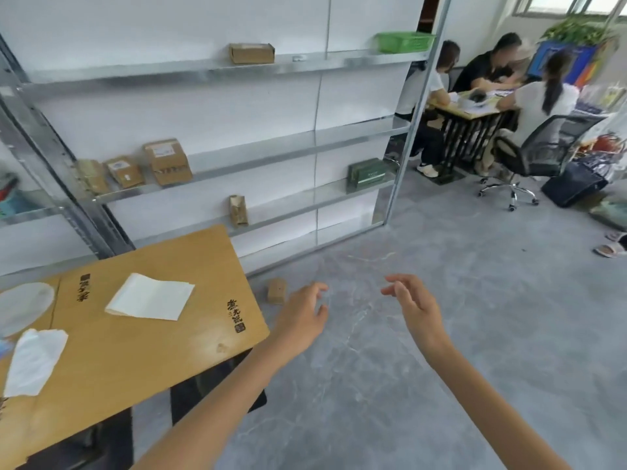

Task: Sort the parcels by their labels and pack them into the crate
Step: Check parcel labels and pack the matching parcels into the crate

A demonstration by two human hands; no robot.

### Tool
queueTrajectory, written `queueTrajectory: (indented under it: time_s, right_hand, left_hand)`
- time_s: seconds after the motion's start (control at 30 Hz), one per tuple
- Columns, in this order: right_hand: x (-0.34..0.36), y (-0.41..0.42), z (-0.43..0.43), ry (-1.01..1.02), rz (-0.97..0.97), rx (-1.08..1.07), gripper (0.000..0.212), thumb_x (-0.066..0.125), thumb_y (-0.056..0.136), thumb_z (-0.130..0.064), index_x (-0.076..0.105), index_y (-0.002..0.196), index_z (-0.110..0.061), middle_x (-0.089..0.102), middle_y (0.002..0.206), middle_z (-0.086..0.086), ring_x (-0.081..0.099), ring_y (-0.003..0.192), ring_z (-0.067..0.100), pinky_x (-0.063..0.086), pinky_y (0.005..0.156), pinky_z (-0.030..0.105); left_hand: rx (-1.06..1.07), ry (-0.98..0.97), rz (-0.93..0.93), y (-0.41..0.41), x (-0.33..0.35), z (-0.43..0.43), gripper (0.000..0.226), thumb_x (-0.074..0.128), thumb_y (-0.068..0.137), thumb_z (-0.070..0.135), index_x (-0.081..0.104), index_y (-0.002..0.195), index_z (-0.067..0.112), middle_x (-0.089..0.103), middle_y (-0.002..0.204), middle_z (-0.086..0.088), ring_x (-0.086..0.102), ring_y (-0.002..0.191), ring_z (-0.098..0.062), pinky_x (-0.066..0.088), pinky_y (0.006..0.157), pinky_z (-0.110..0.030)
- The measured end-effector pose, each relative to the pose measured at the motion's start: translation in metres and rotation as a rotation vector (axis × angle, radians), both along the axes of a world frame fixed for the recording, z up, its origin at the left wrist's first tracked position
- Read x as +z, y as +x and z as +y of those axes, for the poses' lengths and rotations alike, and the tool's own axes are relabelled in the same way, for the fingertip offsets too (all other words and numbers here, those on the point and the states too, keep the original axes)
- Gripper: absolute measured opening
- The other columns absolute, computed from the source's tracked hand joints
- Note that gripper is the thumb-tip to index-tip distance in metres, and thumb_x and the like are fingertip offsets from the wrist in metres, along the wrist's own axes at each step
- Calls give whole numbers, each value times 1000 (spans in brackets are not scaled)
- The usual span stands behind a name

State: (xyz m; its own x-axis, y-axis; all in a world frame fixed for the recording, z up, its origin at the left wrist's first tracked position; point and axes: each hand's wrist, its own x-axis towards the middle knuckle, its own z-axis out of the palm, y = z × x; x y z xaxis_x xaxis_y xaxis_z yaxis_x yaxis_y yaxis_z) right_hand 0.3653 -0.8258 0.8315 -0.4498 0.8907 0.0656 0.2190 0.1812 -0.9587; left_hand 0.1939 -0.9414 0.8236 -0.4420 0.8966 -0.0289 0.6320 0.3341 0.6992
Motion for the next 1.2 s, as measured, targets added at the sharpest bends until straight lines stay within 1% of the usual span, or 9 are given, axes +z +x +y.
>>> queueTrajectory:
  time_s: [0.17,0.33,0.53,0.7,0.83,0.9,1.0,1.1,1.2]
  right_hand:
    - [-4,-6,46,-55,-18,18,19,42,99,-11,60,101,-18,68,90,6,61,93,19,42,84,30]
    - [-13,-53,90,-95,-56,79,19,43,98,-9,61,105,-10,68,91,9,61,93,18,43,83,28]
    - [-33,-135,164,-120,-144,155,20,43,98,-7,61,107,-7,68,92,10,60,90,18,43,86,30]
    - [-45,-207,235,-146,-261,215,20,44,97,-5,62,106,-4,68,88,9,59,87,20,44,85,33]
    - [-58,-258,288,-177,-297,243,20,44,97,-5,63,103,-7,68,85,6,59,77,9,43,72,19]
    - [-69,-281,313,-200,-298,258,19,44,97,-4,62,102,-5,68,85,9,58,76,8,43,75,22]
    - [-92,-317,356,-248,-347,308,20,44,96,-3,62,104,-3,70,89,14,60,80,16,43,81,28]
    - [-121,-355,404,-252,-400,382,20,43,97,-5,62,105,-3,70,93,15,60,81,14,45,78,22]
    - [-156,-395,450,-265,-481,460,21,44,96,-4,62,105,1,69,92,17,61,85,22,46,87,32]
  left_hand:
    - [70,-33,-25,-21,-5,40,35,45,96,21,45,131,18,52,128,-2,50,116,-17,42,96,-33]
    - [225,-4,-33,-83,-16,59,32,43,97,23,46,129,22,55,126,1,55,99,-14,45,78,-28]
    - [357,-20,-56,-176,-51,98,29,44,97,21,48,126,20,57,121,-2,53,91,-12,40,75,-27]
    - [427,-91,-157,-233,-82,153,30,43,97,22,46,127,21,56,119,1,47,97,-7,39,78,-25]
    - [468,-167,-222,-270,-101,202,28,42,97,21,47,125,20,55,113,2,54,100,-14,40,75,-25]
    - [501,-206,-266,-282,-114,226,28,43,97,21,47,125,20,56,113,2,53,93,-11,41,70,-24]
    - [548,-283,-300,-300,-139,267,28,43,96,18,49,123,16,58,115,-2,53,92,-12,41,73,-25]
    - [576,-353,-299,-323,-169,309,26,45,95,16,51,120,16,60,112,-4,54,87,-13,41,73,-26]
    - [663,-429,-383,-341,-200,345,30,42,95,14,50,124,13,61,111,-8,55,86,-16,40,70,-26]
